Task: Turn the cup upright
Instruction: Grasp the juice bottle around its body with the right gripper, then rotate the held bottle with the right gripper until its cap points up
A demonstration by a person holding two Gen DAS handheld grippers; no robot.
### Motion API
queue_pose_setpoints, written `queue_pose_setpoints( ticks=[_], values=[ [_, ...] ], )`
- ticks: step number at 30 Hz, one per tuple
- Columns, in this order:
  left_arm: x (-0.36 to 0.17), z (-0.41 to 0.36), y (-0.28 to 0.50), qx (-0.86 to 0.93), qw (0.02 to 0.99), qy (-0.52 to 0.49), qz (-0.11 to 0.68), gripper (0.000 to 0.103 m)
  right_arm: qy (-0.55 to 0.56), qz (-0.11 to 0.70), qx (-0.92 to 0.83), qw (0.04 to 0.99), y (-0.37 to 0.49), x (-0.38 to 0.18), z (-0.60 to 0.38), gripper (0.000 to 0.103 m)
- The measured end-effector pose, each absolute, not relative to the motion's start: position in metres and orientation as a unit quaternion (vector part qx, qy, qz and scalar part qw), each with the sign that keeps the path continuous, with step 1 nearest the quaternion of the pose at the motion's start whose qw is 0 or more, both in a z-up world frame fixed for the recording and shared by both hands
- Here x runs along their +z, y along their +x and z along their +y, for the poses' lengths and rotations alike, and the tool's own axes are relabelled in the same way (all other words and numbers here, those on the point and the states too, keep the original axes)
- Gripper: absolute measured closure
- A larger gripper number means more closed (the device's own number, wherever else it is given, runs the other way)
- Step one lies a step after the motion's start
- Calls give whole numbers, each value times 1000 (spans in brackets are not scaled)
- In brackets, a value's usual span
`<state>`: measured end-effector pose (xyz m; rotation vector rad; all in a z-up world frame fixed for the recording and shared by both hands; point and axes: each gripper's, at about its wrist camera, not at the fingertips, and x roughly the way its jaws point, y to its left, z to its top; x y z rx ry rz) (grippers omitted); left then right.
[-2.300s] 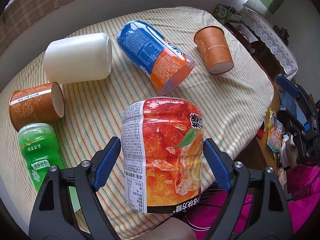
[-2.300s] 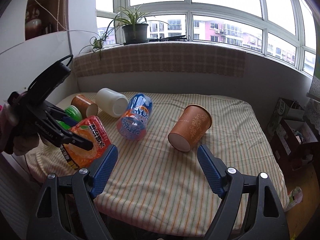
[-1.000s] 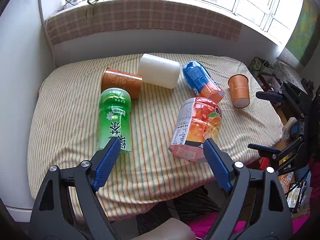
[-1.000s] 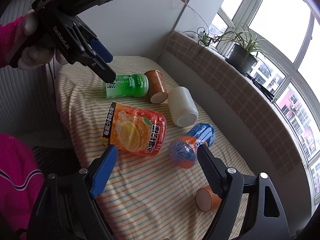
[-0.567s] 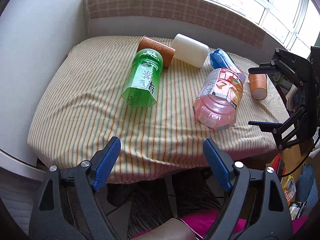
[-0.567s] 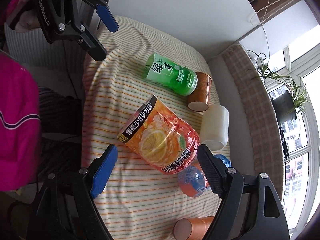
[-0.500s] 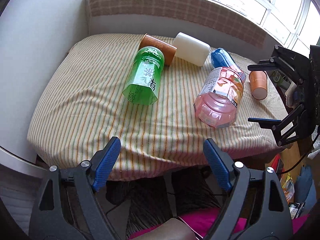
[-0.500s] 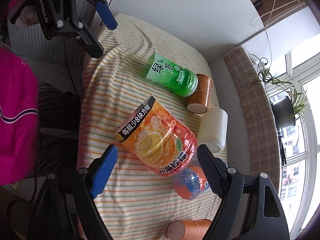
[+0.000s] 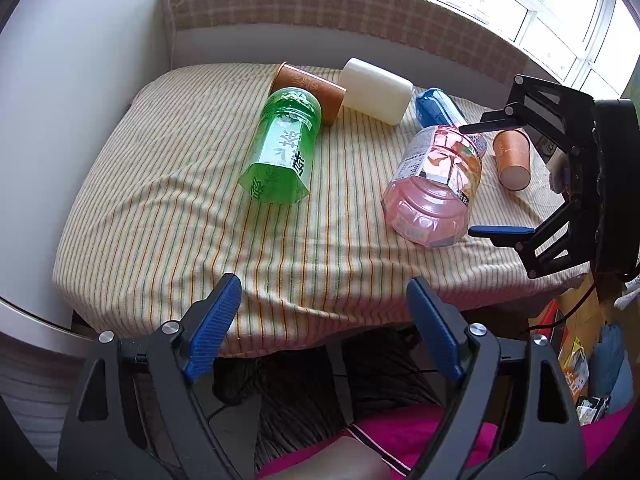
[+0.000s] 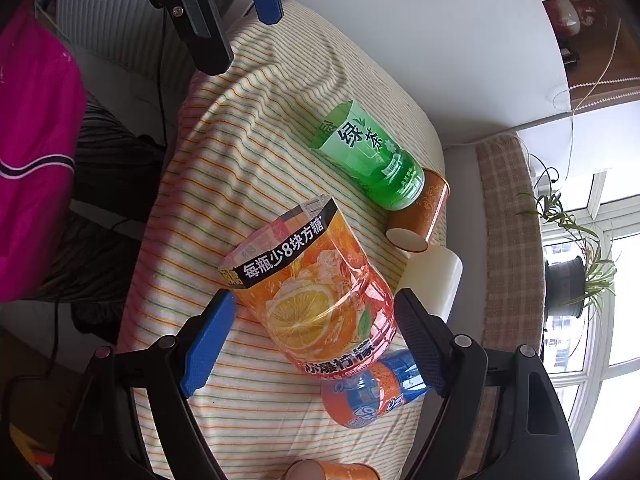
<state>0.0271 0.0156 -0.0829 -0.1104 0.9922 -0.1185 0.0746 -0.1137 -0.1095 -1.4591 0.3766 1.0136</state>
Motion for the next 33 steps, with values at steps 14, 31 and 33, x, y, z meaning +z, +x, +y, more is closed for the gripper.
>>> queue_pose_setpoints(
  ticks=[14, 31, 33],
  values=[
    [-78, 22, 24, -57, 879, -59, 469, 16, -674, 134, 436, 580, 77, -130, -91, 24],
    [-79, 42, 20, -56, 872, -103, 476, 16, -734, 119, 418, 522, 102, -150, -67, 20],
    [-79, 45, 20, -52, 870, -110, 477, 16, -741, 130, 424, 504, 108, -149, -61, 20]
  ],
)
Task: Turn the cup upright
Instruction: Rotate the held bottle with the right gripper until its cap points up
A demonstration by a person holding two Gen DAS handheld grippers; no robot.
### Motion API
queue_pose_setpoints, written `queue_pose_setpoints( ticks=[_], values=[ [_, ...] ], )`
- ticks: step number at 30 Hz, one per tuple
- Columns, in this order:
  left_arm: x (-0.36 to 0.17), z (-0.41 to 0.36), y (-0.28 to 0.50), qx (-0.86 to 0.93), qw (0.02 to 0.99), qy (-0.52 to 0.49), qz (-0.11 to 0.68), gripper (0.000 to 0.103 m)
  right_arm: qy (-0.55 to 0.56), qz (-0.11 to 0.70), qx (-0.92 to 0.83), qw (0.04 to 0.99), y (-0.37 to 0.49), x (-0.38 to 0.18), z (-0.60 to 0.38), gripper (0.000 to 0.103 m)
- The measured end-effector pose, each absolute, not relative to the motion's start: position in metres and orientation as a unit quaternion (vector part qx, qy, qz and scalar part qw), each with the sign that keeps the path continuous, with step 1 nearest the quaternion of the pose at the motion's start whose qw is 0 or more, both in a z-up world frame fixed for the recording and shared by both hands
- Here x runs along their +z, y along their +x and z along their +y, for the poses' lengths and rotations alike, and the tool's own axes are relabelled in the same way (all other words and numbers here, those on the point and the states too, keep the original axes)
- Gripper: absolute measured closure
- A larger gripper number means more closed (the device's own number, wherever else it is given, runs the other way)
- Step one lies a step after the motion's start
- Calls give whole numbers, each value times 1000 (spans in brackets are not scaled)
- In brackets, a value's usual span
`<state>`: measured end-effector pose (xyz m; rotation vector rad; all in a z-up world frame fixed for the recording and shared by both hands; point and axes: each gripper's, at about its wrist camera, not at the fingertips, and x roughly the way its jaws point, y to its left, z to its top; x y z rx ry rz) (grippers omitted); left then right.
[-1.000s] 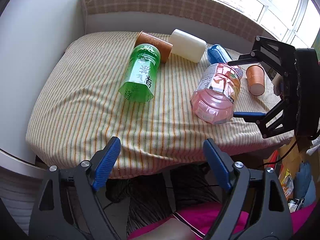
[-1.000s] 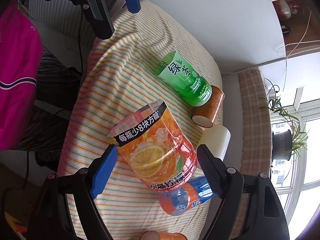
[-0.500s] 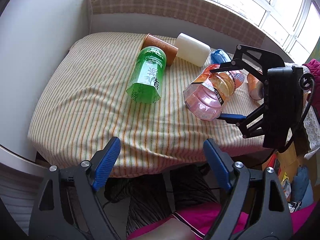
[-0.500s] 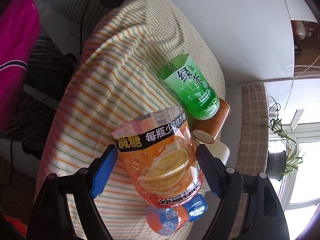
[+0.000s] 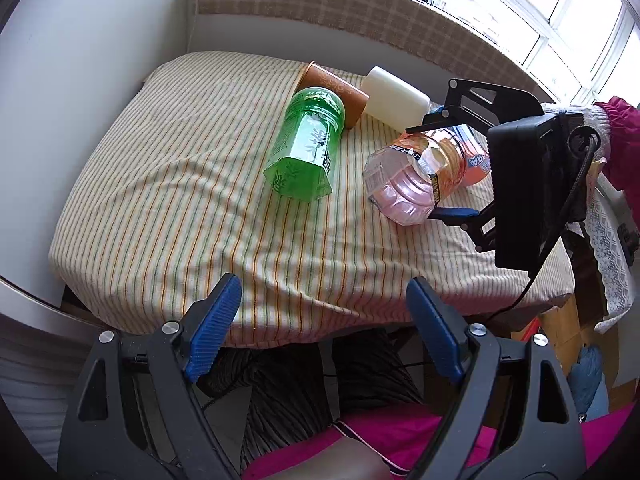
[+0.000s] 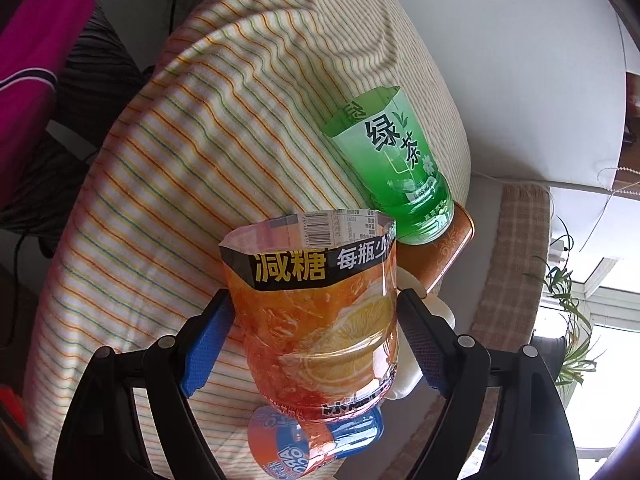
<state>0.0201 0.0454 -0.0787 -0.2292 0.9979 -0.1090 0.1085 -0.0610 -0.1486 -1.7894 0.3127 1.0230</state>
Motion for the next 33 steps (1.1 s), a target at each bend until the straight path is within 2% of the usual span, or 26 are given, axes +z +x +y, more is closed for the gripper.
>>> queue_pose_setpoints(
  ticks=[6, 13, 20, 27, 33],
  values=[
    [-77, 56, 18, -47, 869, -120, 478, 16, -746, 149, 424, 492, 140, -157, -48, 21],
    [-74, 66, 22, -37, 873, -126, 470, 16, -624, 248, 466, 577, 177, -122, -41, 22],
    [-70, 60, 31, -52, 879, -117, 459, 16, -414, 325, 478, 704, 200, -93, -64, 22],
    [-61, 39, 40, -68, 895, -97, 430, 16, -211, 311, 415, 829, 178, -81, -100, 22],
    [-58, 26, 43, -87, 900, -82, 419, 16, -58, 304, 321, 895, 165, -86, -125, 22]
  ],
)
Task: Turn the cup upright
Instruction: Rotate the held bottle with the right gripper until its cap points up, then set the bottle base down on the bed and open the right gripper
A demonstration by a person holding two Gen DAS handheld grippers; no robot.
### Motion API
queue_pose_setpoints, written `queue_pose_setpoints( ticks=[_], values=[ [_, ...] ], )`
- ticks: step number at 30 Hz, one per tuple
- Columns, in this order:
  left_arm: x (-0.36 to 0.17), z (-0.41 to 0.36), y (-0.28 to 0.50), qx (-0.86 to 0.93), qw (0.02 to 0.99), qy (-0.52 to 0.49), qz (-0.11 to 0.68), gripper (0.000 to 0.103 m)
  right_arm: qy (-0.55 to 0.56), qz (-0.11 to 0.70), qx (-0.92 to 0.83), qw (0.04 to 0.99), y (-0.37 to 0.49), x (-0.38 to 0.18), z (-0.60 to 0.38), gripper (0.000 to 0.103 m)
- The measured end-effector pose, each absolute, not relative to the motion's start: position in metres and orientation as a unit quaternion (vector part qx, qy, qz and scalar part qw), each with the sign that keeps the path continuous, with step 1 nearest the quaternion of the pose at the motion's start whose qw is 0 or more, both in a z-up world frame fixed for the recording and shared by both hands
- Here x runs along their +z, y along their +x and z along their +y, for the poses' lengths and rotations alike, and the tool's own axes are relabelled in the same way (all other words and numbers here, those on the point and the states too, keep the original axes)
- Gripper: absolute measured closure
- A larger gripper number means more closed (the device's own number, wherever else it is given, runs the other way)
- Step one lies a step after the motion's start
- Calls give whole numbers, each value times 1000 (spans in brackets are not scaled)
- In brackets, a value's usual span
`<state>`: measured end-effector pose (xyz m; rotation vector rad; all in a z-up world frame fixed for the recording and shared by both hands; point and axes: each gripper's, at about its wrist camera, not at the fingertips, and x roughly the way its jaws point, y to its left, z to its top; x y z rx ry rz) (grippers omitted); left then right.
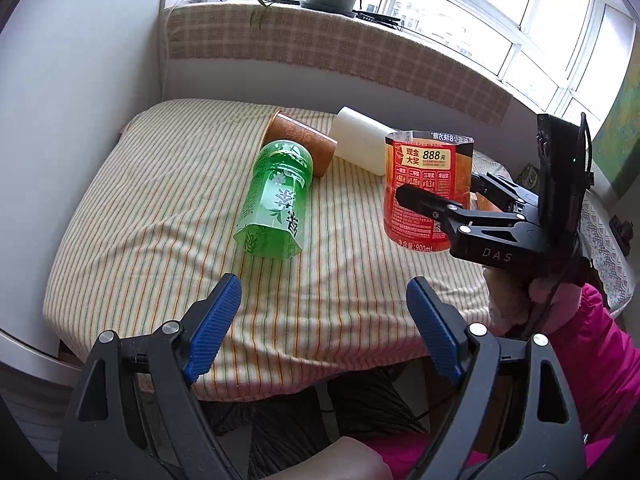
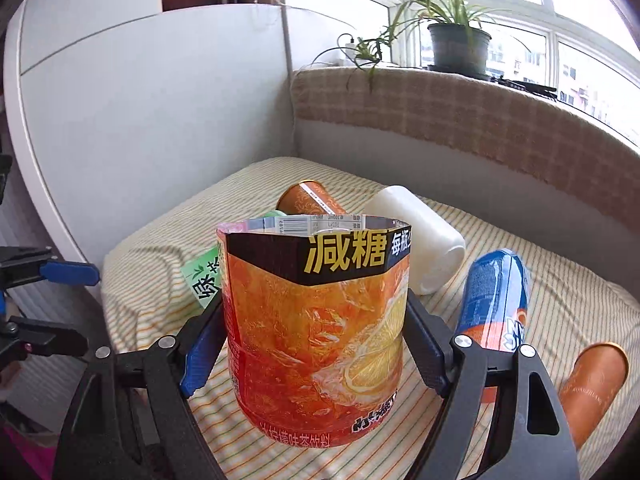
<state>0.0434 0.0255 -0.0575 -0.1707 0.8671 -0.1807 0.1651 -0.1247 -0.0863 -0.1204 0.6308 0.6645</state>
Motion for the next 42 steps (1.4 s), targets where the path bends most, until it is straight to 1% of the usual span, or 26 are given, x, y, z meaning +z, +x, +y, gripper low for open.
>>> queue_pose_setpoints(
  ticks=[2, 5, 13, 20, 27, 36, 42],
  values=[
    [-58, 23, 44, -92, 900, -83, 418, 16, -19, 303, 297, 905, 166, -93, -132, 22],
    [-59, 21, 43, -97, 898, -85, 420, 16, -3, 285, 273, 919, 161, -97, -134, 22],
    [-58, 16, 31, -101, 900, -82, 415, 16, -62, 277, 239, 928, 153, -105, -108, 22],
    [-59, 15, 26, -101, 901, -79, 415, 16, -63, 294, 225, 927, 148, -106, -117, 22],
    [-59, 14, 25, -104, 900, -81, 415, 16, -56, 294, 240, 923, 137, -107, -122, 20],
    [-57, 15, 22, -99, 905, -80, 407, 16, -42, 296, 246, 922, 114, -97, -135, 18],
    [-47, 11, 16, -92, 919, -72, 376, 16, -22, 270, 240, 932, 71, -73, -160, 18]
  ],
)
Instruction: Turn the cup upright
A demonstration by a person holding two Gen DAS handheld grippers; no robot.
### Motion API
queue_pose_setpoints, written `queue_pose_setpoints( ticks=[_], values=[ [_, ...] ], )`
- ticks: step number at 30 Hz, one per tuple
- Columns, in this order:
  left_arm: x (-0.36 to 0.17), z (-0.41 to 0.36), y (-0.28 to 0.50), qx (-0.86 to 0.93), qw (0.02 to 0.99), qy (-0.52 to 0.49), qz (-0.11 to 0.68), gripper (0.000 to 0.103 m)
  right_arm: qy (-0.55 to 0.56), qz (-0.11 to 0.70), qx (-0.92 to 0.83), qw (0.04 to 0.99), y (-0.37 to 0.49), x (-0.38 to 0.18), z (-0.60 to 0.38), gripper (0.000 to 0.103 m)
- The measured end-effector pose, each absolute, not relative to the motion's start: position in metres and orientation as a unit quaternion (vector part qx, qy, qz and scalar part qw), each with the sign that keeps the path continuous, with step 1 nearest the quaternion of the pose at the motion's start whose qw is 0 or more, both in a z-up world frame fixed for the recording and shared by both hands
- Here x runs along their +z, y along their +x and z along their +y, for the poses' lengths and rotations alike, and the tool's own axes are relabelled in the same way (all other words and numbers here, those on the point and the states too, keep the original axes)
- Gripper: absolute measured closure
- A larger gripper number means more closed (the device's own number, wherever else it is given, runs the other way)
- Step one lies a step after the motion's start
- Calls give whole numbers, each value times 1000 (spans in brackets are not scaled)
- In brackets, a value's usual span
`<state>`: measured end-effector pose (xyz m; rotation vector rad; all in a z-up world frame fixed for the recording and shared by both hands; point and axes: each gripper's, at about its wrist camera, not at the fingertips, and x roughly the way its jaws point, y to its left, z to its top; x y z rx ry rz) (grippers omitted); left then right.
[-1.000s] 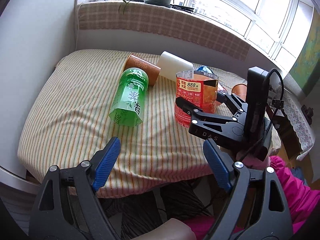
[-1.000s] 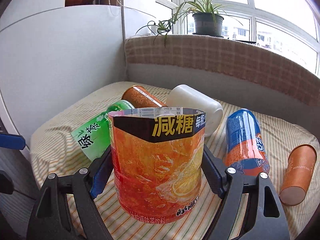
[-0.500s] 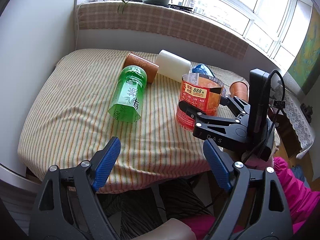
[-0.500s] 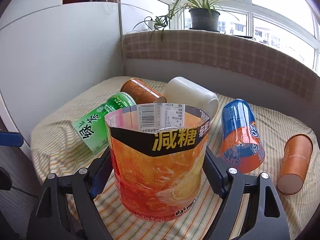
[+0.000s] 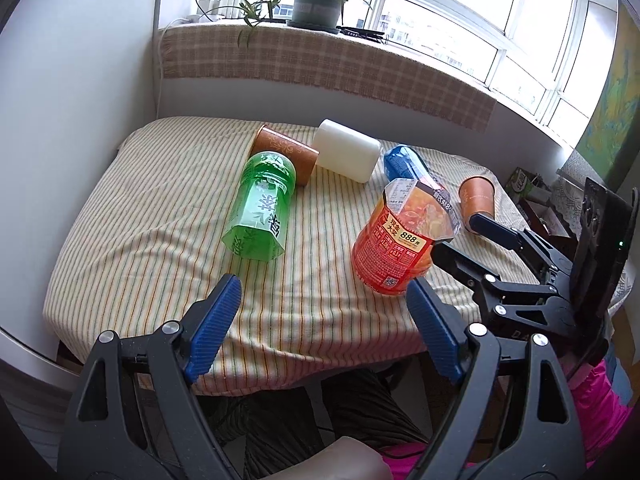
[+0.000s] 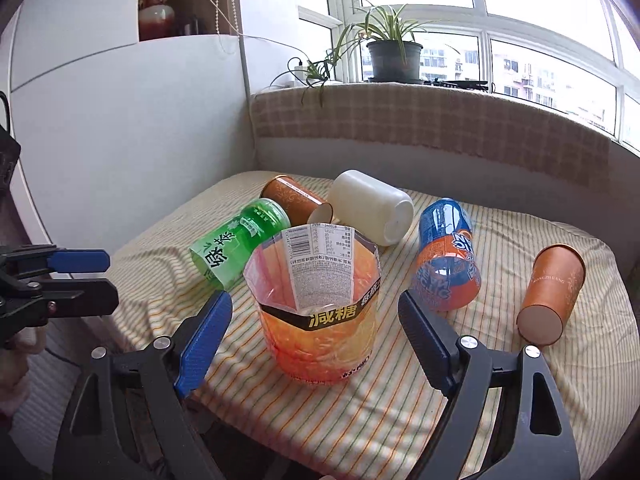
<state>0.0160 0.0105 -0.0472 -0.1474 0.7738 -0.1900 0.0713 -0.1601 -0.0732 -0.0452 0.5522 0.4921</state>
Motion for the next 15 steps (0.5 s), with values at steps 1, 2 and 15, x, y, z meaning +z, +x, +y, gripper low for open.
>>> queue_pose_setpoints(
  ticks=[1, 2, 15],
  values=[
    [-44, 9, 14, -89, 924, -68, 365, 16, -19, 263, 236, 935, 63, -68, -165, 18],
    [-40, 8, 12, -87, 930, -67, 351, 16, -15, 254, 229, 940, 54, -64, -171, 18],
    [-2, -12, -17, -16, 987, -10, 160, 0, 48, 177, 65, 981, 11, -19, -224, 18]
  ],
)
